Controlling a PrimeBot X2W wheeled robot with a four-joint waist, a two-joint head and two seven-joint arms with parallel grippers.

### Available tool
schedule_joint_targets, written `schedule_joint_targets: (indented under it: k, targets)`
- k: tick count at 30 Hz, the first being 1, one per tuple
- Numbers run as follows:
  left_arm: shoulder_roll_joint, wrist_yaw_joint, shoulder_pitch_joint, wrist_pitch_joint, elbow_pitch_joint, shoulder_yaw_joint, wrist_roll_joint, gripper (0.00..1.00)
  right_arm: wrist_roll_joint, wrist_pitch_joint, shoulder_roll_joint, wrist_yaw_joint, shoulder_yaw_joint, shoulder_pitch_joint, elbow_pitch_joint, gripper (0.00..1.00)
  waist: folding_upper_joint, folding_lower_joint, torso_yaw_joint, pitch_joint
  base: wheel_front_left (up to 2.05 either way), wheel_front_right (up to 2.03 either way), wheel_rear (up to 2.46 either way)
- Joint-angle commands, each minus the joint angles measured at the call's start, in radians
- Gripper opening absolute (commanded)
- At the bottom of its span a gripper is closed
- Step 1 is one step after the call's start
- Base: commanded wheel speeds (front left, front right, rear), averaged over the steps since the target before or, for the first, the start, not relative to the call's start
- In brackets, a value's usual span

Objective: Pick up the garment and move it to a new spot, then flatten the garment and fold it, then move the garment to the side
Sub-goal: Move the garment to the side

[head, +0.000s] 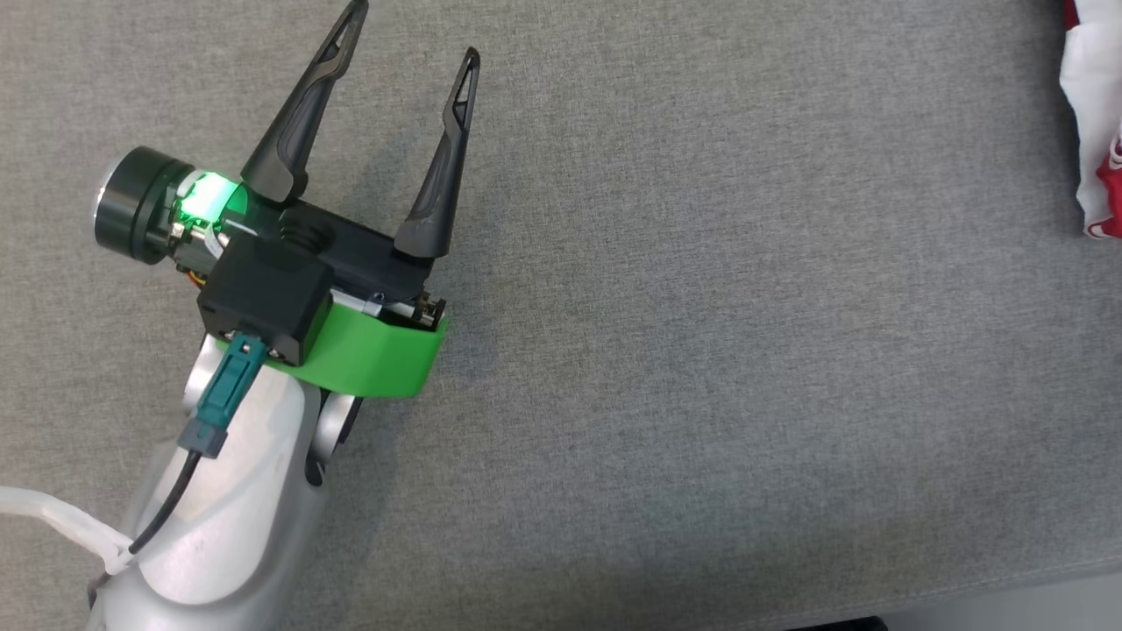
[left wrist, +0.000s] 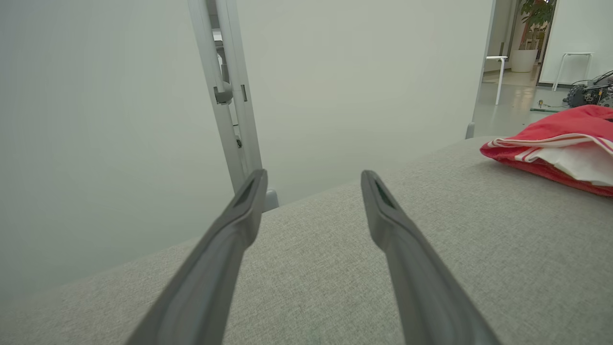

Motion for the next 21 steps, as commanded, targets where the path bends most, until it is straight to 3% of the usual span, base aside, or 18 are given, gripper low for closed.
schedule_joint_targets:
  k: [1, 6, 13, 21]
  targets:
    - [0.0, 0.004, 0.008, -0.006, 0.008, -0.001, -0.01, 1.0, -0.004, -0.009, 0.008, -0.002, -0.018, 0.033, 0.008, 1.0, -0.0001, -0.0001, -0.011, -0.039, 0.0, 0.0, 0.0]
    - [0.005, 0.023, 0.079, -0.014, 0.05, 0.015, -0.035, 1.0, -0.036, -0.012, 0.06, -0.002, -0.083, 0.157, -0.139, 1.0, -0.0001, -0.0001, -0.033, -0.133, 0.0, 0.0, 0.0]
    - [0.015, 0.071, 0.247, -0.024, 0.078, 0.051, -0.086, 1.0, -0.085, -0.012, 0.237, -0.002, -0.18, 0.429, -0.441, 1.0, -0.0001, -0.0001, -0.054, -0.278, 0.0, 0.0, 0.0]
    - [0.021, 0.117, 0.389, -0.025, 0.08, 0.086, -0.127, 1.0, -0.124, -0.012, 0.411, -0.002, -0.17, 0.677, -0.707, 1.0, -0.0001, -0.0001, -0.038, -0.395, 0.0, 0.0, 0.0]
